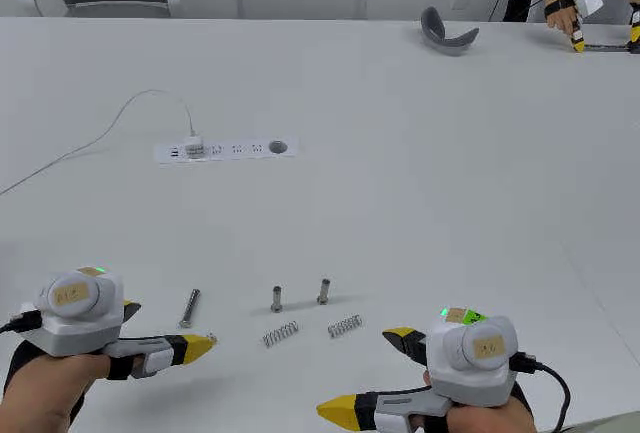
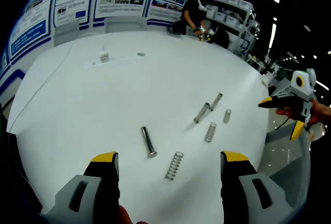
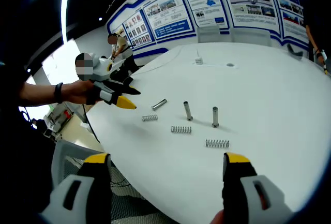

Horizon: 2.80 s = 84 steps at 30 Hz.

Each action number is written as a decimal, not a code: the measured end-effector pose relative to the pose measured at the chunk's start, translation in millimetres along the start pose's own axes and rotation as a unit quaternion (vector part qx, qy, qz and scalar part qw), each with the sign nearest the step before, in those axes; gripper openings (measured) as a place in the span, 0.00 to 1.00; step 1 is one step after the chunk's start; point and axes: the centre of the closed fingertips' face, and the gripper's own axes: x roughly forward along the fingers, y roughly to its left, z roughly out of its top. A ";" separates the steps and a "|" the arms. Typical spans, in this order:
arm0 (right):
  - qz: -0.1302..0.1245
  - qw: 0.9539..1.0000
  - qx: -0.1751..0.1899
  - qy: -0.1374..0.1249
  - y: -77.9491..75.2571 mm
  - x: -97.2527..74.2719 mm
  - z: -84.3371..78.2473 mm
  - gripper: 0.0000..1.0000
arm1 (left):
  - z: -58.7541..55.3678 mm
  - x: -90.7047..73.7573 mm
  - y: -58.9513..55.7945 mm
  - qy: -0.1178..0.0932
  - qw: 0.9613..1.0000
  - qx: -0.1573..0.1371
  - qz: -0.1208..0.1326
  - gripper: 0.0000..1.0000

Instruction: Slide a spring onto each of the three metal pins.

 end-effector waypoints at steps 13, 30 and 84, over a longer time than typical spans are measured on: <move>0.000 1.000 0.007 -0.003 -1.5 -1.6 3.1 0.91 | 6.2 21.8 2.5 0.011 1.000 -0.019 0.000 0.73; -0.006 1.000 0.021 0.000 -6.5 -8.0 -4.2 0.90 | 11.4 48.8 25.7 0.017 0.997 -0.072 0.030 0.37; -0.013 0.997 0.071 -0.011 -13.7 -13.1 -11.2 0.86 | 20.9 39.4 32.9 -0.028 0.994 -0.035 0.104 0.08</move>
